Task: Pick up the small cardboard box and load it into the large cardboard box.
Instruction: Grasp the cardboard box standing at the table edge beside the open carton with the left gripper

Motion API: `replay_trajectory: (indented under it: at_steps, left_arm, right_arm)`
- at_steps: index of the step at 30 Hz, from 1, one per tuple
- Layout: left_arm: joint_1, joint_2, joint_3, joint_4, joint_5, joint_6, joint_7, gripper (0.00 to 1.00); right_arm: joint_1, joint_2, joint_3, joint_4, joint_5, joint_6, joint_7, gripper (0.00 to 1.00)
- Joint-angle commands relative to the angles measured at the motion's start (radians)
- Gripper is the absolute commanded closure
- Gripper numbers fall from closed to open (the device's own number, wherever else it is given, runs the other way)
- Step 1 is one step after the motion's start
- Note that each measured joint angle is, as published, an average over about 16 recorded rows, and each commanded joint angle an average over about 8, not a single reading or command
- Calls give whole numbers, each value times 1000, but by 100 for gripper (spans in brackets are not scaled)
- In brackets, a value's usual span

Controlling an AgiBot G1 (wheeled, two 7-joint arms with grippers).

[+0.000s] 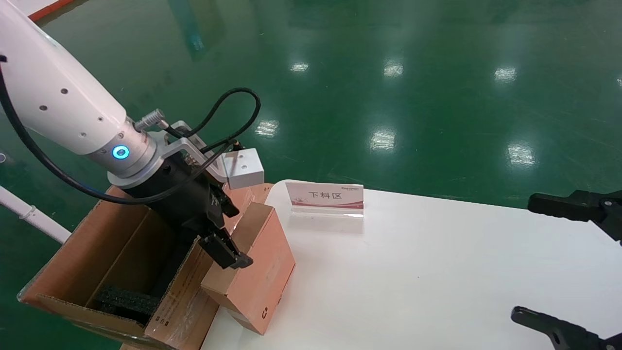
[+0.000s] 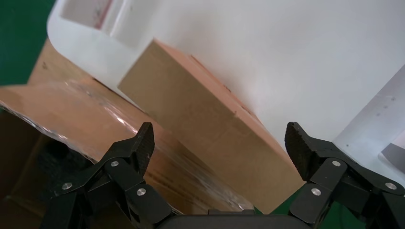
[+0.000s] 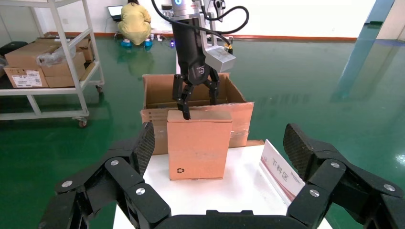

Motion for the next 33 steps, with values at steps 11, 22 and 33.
replay_trajectory:
  at_steps: [11,22,33]
  left_arm:
    - [-10,14,85,0,-14,-34,-67,0]
    - [14,39,125,1,19,-67,-107,0]
    - [33,56,150,2,53,-84,-129,0]
  right_arm:
    - [0,0,-1,0,1,0,0,0]
    - [0,1,-2,0,1,1,-1,0]
    - [0,1,-2,0,2,1,-1,0]
